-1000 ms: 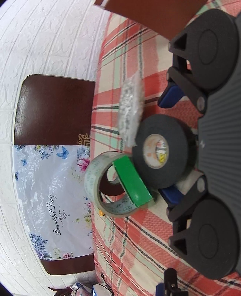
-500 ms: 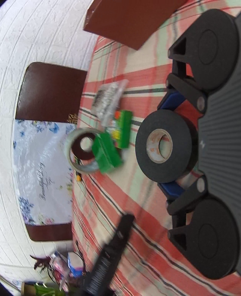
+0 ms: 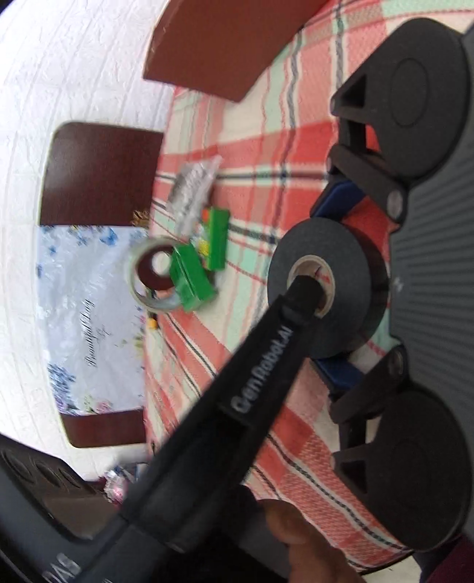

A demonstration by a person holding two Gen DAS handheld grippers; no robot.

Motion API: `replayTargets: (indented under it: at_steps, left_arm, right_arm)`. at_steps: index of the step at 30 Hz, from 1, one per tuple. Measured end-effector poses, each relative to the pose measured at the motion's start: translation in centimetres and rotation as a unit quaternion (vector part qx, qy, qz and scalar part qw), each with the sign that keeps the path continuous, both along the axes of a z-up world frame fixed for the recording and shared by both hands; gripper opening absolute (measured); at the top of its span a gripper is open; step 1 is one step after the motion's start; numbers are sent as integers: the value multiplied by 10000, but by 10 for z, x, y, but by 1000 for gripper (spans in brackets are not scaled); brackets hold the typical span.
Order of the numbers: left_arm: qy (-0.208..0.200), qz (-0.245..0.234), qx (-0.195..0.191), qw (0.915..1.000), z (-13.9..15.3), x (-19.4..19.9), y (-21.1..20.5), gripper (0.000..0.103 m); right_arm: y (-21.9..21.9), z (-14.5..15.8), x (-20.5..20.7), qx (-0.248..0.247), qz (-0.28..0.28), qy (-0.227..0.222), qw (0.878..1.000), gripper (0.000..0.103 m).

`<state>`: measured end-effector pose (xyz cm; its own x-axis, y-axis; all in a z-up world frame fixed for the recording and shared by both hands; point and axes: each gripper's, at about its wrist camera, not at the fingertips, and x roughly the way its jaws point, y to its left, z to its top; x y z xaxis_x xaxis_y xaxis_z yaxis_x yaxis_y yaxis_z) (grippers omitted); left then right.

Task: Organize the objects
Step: 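Grasp the black tape roll with the left gripper, then carry the black tape into the brown box and open the left gripper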

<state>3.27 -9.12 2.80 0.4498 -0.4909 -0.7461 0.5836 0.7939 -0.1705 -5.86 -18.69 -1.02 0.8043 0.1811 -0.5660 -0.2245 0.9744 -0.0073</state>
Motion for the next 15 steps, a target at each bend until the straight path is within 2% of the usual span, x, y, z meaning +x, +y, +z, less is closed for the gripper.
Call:
replayTargets:
  at_steps: [5, 9, 12, 15]
  left_arm:
    - [-845, -483, -141, 9952, 54, 4, -58, 32]
    - [-1425, -911, -387, 9848, 85, 16, -120, 32]
    - [-1479, -1104, -482, 9816, 88, 34, -164, 32]
    - [-1512, -1242, -411, 9798, 81, 44, -199, 32]
  right_arm:
    - [-36, 30, -1, -166, -525, -902, 9944, 81]
    - [-85, 62, 11, -364, -1233, -1584, 9790, 82]
    - [-125, 76, 26, -291, -1731, -1749, 9688, 82]
    - [-162, 78, 43, -103, -2161, -1631, 9626, 82]
